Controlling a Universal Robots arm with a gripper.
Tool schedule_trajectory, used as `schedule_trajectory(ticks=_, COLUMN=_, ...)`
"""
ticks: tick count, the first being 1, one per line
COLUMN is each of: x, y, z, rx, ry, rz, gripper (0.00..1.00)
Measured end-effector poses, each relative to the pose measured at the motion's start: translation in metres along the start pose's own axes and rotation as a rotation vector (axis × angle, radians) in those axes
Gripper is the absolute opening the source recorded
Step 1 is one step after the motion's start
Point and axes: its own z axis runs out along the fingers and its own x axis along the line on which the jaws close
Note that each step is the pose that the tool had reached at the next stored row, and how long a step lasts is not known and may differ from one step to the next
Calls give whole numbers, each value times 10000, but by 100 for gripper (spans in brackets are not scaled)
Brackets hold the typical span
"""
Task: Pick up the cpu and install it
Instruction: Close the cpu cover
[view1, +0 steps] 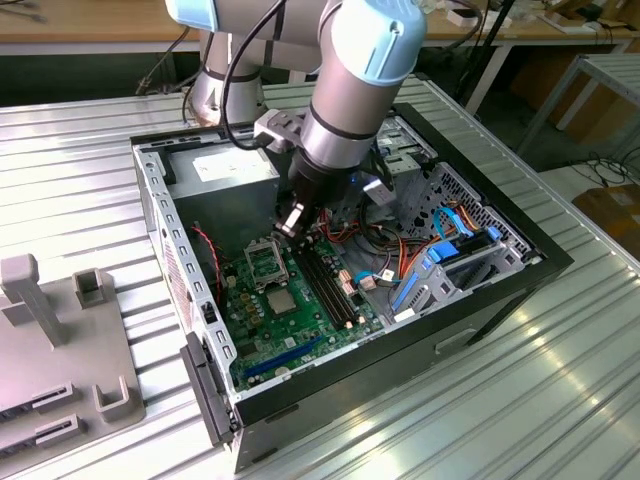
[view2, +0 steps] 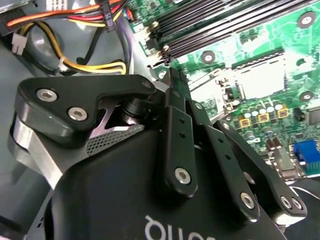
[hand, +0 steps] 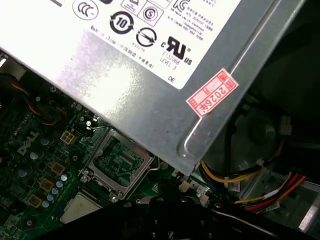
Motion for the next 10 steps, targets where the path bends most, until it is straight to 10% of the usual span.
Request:
schedule_trajectory(ticks=5, x=23, y=-34, z=8, rx=-594, ry=-415, rz=-32, gripper=11)
schedule_trajectory(ticks=10, x=32, y=-53, z=99, rx=-659, ry=-460, rz=-35, gripper=11)
